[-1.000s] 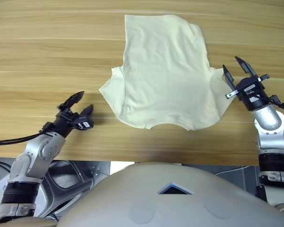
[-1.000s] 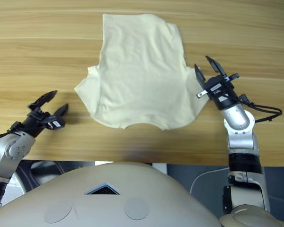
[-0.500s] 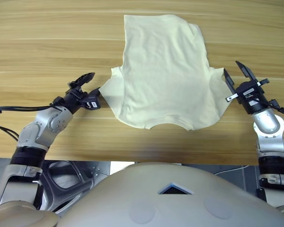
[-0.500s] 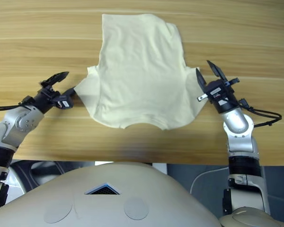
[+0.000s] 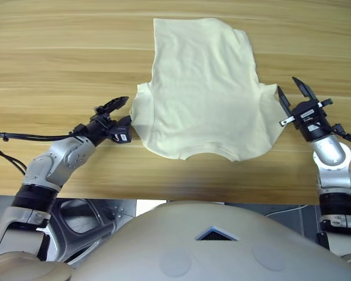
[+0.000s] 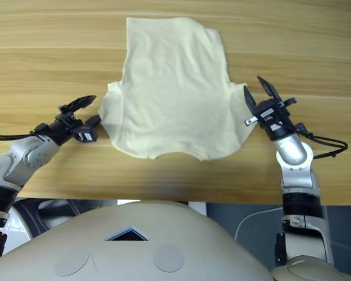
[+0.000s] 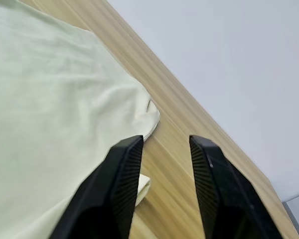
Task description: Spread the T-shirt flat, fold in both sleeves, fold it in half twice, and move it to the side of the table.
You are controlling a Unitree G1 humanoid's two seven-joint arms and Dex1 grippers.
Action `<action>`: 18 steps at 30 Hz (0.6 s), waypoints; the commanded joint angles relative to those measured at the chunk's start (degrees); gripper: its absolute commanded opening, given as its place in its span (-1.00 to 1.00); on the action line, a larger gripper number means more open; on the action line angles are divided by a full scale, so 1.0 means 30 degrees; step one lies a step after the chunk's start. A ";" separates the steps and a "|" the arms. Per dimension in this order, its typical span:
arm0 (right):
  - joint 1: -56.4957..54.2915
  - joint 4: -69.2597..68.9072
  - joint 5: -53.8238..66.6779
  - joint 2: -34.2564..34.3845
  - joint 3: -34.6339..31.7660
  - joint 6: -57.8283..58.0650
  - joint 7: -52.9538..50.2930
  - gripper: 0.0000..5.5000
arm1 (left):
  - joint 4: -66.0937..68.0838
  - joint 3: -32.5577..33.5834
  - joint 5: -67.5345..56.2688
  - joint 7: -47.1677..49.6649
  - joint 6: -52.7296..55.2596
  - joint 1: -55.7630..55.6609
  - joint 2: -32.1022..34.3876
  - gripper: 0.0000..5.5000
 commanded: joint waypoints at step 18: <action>0.0213 0.0715 0.0002 -0.0060 -0.0307 -0.0127 0.0023 -0.37 | -0.0296 -0.1052 0.1884 -0.0408 0.2961 0.3578 0.1592 -0.32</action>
